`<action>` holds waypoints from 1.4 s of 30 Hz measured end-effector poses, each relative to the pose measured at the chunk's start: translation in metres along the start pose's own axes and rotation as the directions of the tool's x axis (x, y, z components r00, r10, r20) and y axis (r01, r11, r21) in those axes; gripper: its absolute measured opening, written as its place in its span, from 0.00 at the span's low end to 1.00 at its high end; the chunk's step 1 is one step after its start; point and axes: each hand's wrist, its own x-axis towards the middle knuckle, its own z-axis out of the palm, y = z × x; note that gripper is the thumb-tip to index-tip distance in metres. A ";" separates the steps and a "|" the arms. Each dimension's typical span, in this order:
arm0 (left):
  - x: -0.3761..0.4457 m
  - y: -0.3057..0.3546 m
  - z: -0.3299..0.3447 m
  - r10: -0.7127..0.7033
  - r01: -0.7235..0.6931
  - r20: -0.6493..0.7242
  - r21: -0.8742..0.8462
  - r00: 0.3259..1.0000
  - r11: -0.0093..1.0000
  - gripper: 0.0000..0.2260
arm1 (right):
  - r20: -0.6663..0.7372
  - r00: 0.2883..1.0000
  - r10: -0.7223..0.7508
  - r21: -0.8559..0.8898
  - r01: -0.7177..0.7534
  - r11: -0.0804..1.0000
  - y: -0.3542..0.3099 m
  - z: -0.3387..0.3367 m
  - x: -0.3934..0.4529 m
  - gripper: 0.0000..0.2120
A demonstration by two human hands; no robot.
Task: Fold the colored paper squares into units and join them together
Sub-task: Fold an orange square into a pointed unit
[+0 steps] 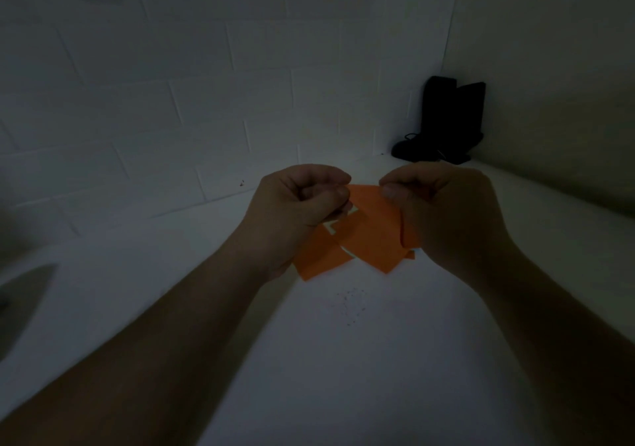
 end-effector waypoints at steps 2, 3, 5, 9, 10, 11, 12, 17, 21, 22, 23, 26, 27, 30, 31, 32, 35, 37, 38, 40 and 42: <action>0.000 0.000 0.000 0.016 -0.016 0.000 0.015 1.000 1.000 0.08 | -0.002 1.000 -0.001 0.003 0.002 1.000 -0.001 0.001 0.000 0.05; 0.000 0.000 -0.001 0.021 -0.021 0.001 0.021 1.000 1.000 0.07 | -0.001 1.000 -0.002 0.005 0.002 1.000 -0.002 0.001 -0.001 0.04; 0.000 -0.001 -0.001 0.027 -0.027 0.005 0.035 1.000 0.999 0.07 | -0.002 1.000 -0.010 0.002 0.010 1.000 -0.001 0.001 -0.002 0.04; 0.000 -0.003 -0.002 0.039 -0.041 0.030 0.088 0.999 0.995 0.05 | -0.003 0.999 -0.034 -0.016 0.034 0.999 0.001 0.002 -0.002 0.05; 0.000 -0.003 -0.003 0.049 -0.053 0.044 0.107 0.998 0.993 0.04 | -0.008 0.999 -0.045 -0.024 0.044 0.999 0.002 0.002 -0.001 0.05; 0.000 -0.003 -0.003 0.058 -0.064 0.053 0.120 0.997 0.991 0.04 | -0.011 0.999 -0.051 -0.026 0.051 0.998 0.002 0.002 -0.001 0.06; 0.000 -0.003 -0.003 0.067 -0.073 0.056 0.123 0.996 0.990 0.05 | -0.013 0.998 -0.059 -0.026 0.059 0.998 0.002 0.002 -0.001 0.07; -0.002 0.000 -0.004 0.152 -0.160 0.059 0.148 0.987 0.976 0.09 | 0.018 0.996 -0.088 -0.022 0.088 0.996 -0.001 -0.004 -0.001 0.13; -0.004 0.001 -0.006 0.212 -0.224 0.074 0.245 0.974 0.943 0.10 | 0.049 0.995 -0.082 -0.021 0.083 0.996 -0.003 -0.005 0.000 0.13; -0.004 0.001 -0.006 0.210 -0.222 0.076 0.255 0.975 0.941 0.09 | 0.049 0.996 -0.070 -0.008 0.071 0.997 -0.003 -0.005 0.000 0.12; -0.004 0.001 -0.006 0.203 -0.216 0.077 0.261 0.976 0.941 0.08 | 0.049 0.997 -0.056 0.006 0.056 0.998 -0.003 -0.005 0.000 0.12; -0.003 0.000 -0.007 0.184 -0.197 0.075 0.264 0.980 0.944 0.07 | 0.038 0.998 -0.046 0.013 0.045 0.999 -0.002 -0.006 0.000 0.10; -0.002 0.000 -0.007 0.186 -0.200 0.080 0.273 0.979 0.941 0.07 | 0.039 0.998 -0.051 0.007 0.051 0.999 -0.002 -0.005 0.000 0.09; -0.002 0.000 -0.007 0.185 -0.214 0.119 0.313 0.976 0.925 0.07 | 0.035 0.997 -0.063 -0.001 0.063 0.998 0.000 -0.003 0.000 0.08; -0.002 -0.001 -0.007 0.178 -0.213 0.133 0.322 0.975 0.922 0.07 | 0.028 0.998 -0.064 -0.005 0.064 0.998 0.001 -0.003 0.000 0.07; -0.002 -0.001 -0.007 0.175 -0.213 0.142 0.330 0.974 0.920 0.07 | 0.022 0.998 -0.063 -0.006 0.064 0.998 0.002 -0.002 0.000 0.07; -0.001 -0.003 -0.008 0.184 -0.220 0.134 0.350 0.974 0.911 0.07 | 0.022 0.997 -0.076 -0.008 0.077 0.997 0.001 -0.003 0.001 0.08; -0.001 -0.004 -0.009 0.186 -0.221 0.129 0.351 0.974 0.910 0.07 | 0.037 0.996 -0.082 -0.012 0.082 0.997 0.000 -0.004 0.000 0.09; -0.001 -0.004 -0.009 0.183 -0.216 0.128 0.345 0.975 0.913 0.07 | 0.039 0.995 -0.087 -0.009 0.088 0.996 -0.001 -0.004 0.000 0.10; -0.001 -0.002 -0.010 0.165 -0.195 0.120 0.316 0.979 0.928 0.07 | 0.040 0.994 -0.097 -0.007 0.098 0.995 -0.001 -0.005 0.000 0.10; -0.001 0.000 -0.010 0.136 -0.161 0.108 0.280 0.985 0.946 0.08 | 0.050 0.995 -0.090 -0.003 0.090 0.996 -0.001 -0.005 0.001 0.09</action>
